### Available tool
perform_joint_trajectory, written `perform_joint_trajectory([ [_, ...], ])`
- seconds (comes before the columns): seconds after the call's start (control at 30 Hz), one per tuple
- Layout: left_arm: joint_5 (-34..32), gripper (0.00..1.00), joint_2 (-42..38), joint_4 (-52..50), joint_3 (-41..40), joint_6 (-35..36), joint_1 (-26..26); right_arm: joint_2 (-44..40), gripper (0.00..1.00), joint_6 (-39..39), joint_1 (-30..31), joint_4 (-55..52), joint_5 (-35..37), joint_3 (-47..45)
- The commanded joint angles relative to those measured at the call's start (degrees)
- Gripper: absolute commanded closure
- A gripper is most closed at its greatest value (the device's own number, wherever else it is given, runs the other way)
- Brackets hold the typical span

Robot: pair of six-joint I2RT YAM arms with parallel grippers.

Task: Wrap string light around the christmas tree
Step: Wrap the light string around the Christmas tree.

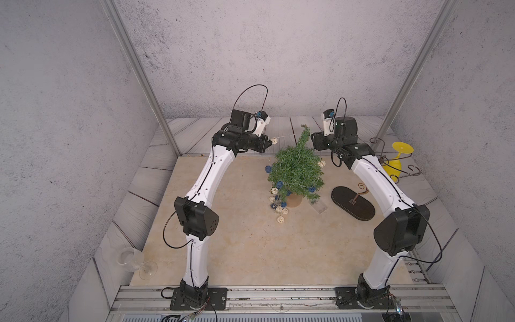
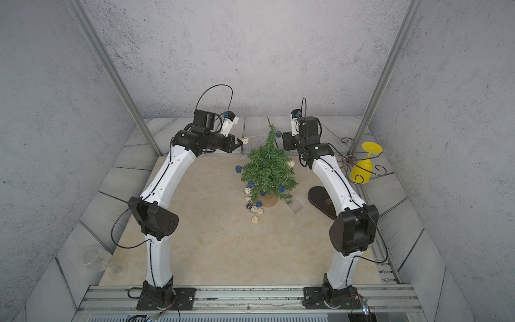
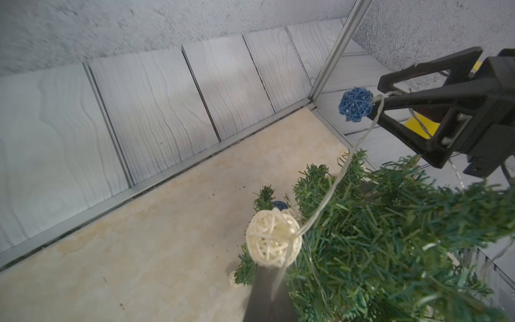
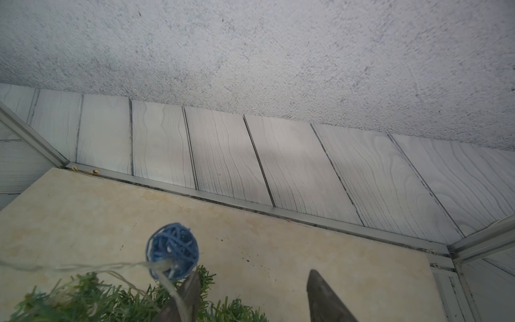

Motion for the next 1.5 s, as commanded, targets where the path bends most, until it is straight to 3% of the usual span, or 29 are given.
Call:
perform_joint_trajectory([
  [0.0, 3.7, 1.00, 1.1, 1.6, -2.3, -1.6, 0.4, -0.1, 0.39, -1.1, 0.0, -2.2, 1.4, -0.4],
  [0.1, 3.8, 1.00, -0.5, 4.2, -7.1, -2.4, 0.4, -1.6, 0.38, -1.8, 0.0, -1.1, 1.1, -2.9],
  [0.3, 4.3, 1.00, -6.0, 10.1, -15.9, -4.4, 0.5, -4.5, 0.25, -2.8, 0.0, -4.2, 3.2, -4.2],
  [0.7, 0.8, 1.00, -8.2, 11.9, -14.7, -5.2, 0.5, -9.8, 0.25, -4.8, 0.1, 0.0, 10.0, -9.3],
  [0.8, 1.3, 1.00, -8.2, 10.2, -11.9, -5.0, 0.5, -10.4, 0.25, -4.7, 0.0, 1.5, 7.8, -10.5],
  [1.0, 1.6, 1.00, -12.4, 12.6, -17.5, -5.6, 0.5, -12.1, 0.24, -2.0, 0.1, 4.8, 5.0, -13.1],
  [1.13, 5.1, 1.00, -15.7, 12.5, -20.2, -7.0, 0.7, -14.5, 0.20, 0.3, 0.2, 5.4, 4.7, -14.3],
  [1.27, 6.6, 1.00, -18.9, 12.8, -23.8, -8.9, 0.6, -17.8, 0.06, 2.0, 0.3, 7.3, 3.6, -17.7],
  [1.47, 8.2, 1.00, -21.8, 13.6, -29.4, -9.3, 0.7, -25.8, 0.05, 3.6, 0.7, 8.4, 3.3, -25.1],
])
